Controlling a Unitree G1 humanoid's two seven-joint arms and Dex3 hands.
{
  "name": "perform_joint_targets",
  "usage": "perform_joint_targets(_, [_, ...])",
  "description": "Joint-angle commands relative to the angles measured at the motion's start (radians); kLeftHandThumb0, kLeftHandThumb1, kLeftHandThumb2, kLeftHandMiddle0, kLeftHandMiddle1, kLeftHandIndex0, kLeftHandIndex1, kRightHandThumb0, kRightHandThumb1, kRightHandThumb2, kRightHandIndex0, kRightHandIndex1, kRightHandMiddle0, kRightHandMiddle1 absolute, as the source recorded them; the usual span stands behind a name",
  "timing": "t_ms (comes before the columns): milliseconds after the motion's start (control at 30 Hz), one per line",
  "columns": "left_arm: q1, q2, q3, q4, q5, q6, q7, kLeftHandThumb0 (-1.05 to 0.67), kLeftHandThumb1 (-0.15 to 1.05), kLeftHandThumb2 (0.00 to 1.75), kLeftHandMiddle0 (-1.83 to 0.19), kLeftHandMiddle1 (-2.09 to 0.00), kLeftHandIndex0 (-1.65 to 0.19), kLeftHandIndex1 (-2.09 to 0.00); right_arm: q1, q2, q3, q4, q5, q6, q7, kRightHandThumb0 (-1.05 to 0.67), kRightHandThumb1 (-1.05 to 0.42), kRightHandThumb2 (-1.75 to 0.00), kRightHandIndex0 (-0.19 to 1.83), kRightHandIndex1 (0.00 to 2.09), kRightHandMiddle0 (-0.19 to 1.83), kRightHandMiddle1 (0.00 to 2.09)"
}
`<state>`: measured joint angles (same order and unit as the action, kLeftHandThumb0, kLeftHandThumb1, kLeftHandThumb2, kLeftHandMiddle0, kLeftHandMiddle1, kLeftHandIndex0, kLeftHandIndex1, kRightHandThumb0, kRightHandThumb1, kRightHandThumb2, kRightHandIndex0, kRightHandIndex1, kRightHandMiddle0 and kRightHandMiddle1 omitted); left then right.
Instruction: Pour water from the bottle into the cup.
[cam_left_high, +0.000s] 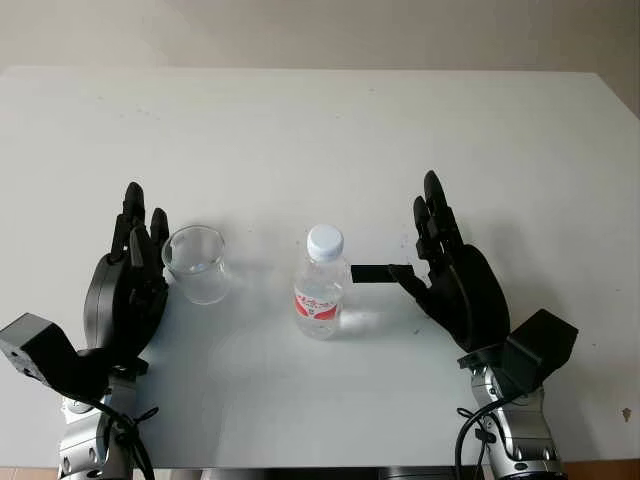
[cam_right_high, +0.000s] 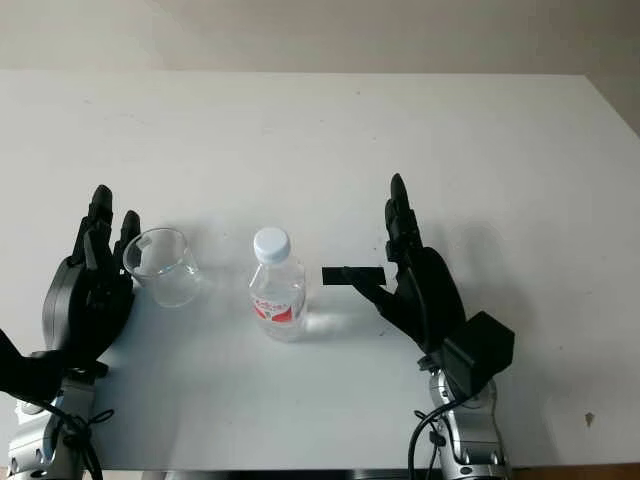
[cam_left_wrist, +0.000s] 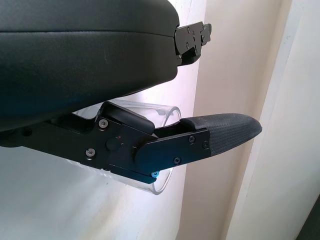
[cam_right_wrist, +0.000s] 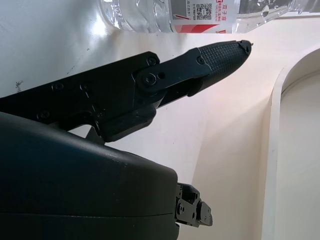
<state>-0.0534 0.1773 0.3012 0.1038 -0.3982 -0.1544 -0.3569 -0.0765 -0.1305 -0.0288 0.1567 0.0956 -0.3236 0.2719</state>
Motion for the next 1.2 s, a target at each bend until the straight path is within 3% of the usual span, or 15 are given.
perform_joint_targets(0, [0.041,-0.013,0.003,0.004,-0.007,0.005,0.002,-0.82,1.05,0.64,0.19,0.0,0.19,0.0,-0.003,0.0,-0.001,-0.021,0.008,-0.006,0.003,-0.88,-1.03,-0.06,-0.19,0.0,-0.19,0.0])
perform_joint_targets(367, [0.027,-0.007,0.003,0.016,-0.002,0.002,0.004,-0.81,1.05,0.63,0.19,0.0,0.19,0.0,-0.023,-0.03,0.022,-0.037,0.048,0.049,0.092,-0.9,-1.01,-0.05,-0.19,0.0,-0.19,0.0])
perform_joint_targets(633, [0.027,-0.012,0.005,0.022,0.001,-0.01,0.012,-0.82,1.05,0.63,0.19,0.0,0.19,0.0,-0.008,-0.113,0.074,-0.179,0.078,0.113,0.251,-0.96,-0.98,-0.04,-0.19,0.0,-0.19,0.0])
perform_joint_targets(867, [0.026,-0.009,0.004,0.02,0.005,-0.016,0.019,-0.82,1.05,0.63,0.19,0.0,0.19,0.0,-0.012,-0.124,0.126,-0.255,0.113,0.196,0.326,-0.95,-0.93,-0.04,-0.19,0.0,-0.19,0.0])
perform_joint_targets(1167, [0.02,-0.01,0.001,0.024,0.003,-0.019,0.02,-0.81,1.05,0.63,0.19,0.0,0.19,0.0,-0.021,-0.08,0.198,-0.181,0.066,0.174,0.323,-1.0,-0.94,-0.05,-0.19,0.0,-0.19,0.0])
